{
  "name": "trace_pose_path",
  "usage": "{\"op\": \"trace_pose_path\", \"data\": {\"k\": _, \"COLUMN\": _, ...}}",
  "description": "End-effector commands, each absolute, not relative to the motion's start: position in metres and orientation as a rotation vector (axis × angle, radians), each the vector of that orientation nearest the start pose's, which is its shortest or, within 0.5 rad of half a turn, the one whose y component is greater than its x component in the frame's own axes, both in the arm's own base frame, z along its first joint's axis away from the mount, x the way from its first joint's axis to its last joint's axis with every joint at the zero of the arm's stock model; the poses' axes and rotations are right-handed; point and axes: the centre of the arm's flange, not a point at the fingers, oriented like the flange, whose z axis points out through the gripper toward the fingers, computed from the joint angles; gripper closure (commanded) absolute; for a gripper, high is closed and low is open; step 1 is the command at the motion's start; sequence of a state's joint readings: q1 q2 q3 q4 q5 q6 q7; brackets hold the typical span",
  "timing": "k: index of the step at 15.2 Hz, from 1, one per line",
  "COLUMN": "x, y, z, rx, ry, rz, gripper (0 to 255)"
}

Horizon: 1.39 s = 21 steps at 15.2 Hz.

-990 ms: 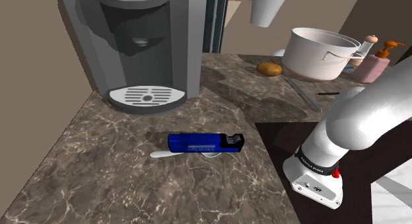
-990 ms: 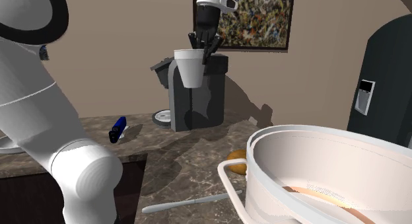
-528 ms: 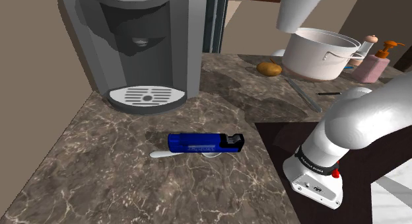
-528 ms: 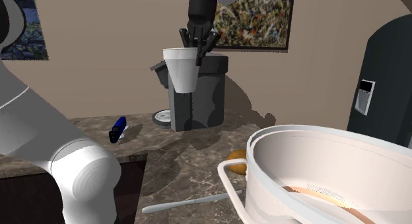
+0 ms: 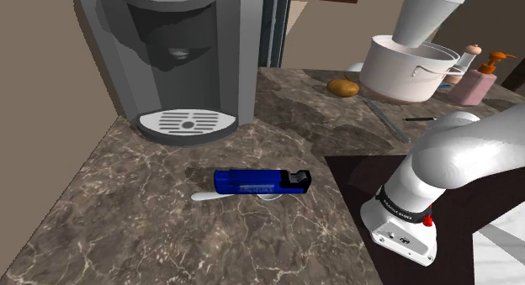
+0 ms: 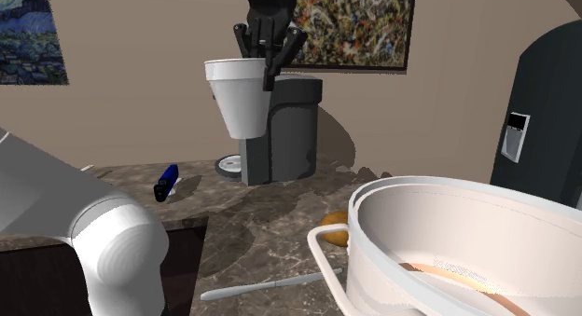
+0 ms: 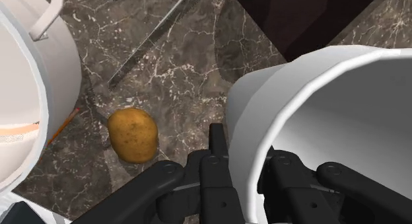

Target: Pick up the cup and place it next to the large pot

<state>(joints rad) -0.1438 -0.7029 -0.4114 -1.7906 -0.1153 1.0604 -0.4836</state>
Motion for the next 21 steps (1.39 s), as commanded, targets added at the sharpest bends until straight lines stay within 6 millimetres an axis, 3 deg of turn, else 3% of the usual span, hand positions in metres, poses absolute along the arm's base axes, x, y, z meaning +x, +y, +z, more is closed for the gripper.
{"op": "trace_pose_path", "data": {"k": 1, "x": 0.154, "y": -0.236, "z": 0.74, "rx": -2.966, "ry": 0.036, "rz": -0.006, "gripper": 255}}
{"op": "trace_pose_path", "data": {"k": 14, "x": -0.01, "y": -0.295, "z": 0.74, "rx": -2.966, "ry": 0.036, "rz": -0.006, "gripper": 255}}
{"op": "trace_pose_path", "data": {"k": 21, "x": -0.01, "y": -0.295, "z": 0.703, "rx": -2.966, "ry": 0.036, "rz": -0.006, "gripper": 255}}
